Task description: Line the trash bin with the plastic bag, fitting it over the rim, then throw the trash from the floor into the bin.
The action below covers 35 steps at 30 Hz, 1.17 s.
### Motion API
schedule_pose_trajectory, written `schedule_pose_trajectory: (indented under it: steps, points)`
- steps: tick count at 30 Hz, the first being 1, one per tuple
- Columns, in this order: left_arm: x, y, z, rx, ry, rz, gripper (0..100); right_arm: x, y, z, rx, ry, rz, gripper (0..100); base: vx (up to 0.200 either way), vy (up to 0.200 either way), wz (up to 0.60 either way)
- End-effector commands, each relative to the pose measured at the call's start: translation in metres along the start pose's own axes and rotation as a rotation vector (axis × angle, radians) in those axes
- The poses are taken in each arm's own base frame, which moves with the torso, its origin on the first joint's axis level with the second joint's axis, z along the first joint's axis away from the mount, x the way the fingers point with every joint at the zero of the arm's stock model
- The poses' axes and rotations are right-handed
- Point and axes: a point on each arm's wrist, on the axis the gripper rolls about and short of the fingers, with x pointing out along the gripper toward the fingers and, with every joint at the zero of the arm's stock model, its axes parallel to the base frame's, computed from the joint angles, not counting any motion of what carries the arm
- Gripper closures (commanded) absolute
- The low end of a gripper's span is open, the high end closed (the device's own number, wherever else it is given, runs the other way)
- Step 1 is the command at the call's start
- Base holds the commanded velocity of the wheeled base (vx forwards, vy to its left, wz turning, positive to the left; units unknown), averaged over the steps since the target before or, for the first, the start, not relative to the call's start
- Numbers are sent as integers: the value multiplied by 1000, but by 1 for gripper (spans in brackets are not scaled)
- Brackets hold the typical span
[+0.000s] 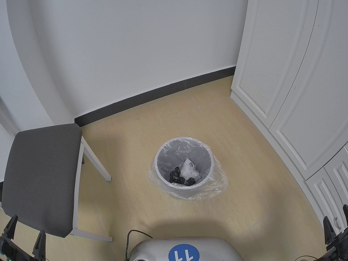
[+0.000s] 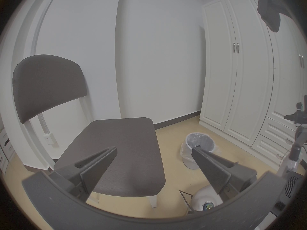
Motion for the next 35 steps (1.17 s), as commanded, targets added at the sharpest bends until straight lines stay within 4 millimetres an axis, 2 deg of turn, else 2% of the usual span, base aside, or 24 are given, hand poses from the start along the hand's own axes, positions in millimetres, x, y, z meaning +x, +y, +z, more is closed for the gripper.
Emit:
schedule_pose_trajectory:
  steps: [1, 35]
  points:
    - [0, 0, -5, -1, 1, -1, 0, 0, 0, -4, 4, -2, 3, 0, 0, 0, 0]
    - [0, 0, -5, -3, 0, -1, 0, 0, 0, -5, 2, -1, 4, 0, 0, 0, 0]
